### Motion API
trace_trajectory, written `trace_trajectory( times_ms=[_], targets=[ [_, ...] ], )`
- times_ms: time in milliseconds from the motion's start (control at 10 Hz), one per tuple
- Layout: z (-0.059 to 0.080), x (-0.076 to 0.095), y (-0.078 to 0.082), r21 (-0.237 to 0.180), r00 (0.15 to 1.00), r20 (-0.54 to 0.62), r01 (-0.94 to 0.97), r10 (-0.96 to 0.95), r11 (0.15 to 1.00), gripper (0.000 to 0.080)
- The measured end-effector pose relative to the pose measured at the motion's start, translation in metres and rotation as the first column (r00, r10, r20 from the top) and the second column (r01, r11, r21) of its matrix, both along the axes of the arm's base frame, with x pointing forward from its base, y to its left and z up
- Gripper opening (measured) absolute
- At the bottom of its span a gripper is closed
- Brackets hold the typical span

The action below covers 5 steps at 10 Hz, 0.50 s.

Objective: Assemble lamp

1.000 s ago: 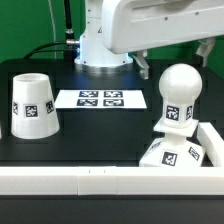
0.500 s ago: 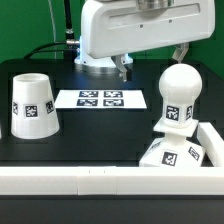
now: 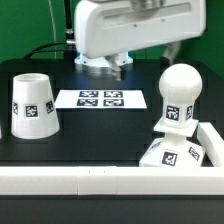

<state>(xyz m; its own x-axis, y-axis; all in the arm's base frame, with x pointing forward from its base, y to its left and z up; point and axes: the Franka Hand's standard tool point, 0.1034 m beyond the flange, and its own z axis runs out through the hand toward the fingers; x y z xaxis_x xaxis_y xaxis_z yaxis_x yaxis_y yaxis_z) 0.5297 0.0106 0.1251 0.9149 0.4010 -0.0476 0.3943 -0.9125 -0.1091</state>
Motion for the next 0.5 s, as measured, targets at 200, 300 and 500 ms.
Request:
trace_trajectory(
  times_ms=[200,300,500],
  targets=[
    [0.002,-0.024,-0.056,0.013,0.998,-0.003,-0.061,0.061,0.998,0.0698],
    [0.003,-0.027,-0.069,0.011,0.999,-0.002,-0.049,0.049,0.999,0.0698],
    [0.001,-0.026,-0.065,0.012,0.998,-0.004,-0.059,0.06,0.998,0.0698]
  ],
)
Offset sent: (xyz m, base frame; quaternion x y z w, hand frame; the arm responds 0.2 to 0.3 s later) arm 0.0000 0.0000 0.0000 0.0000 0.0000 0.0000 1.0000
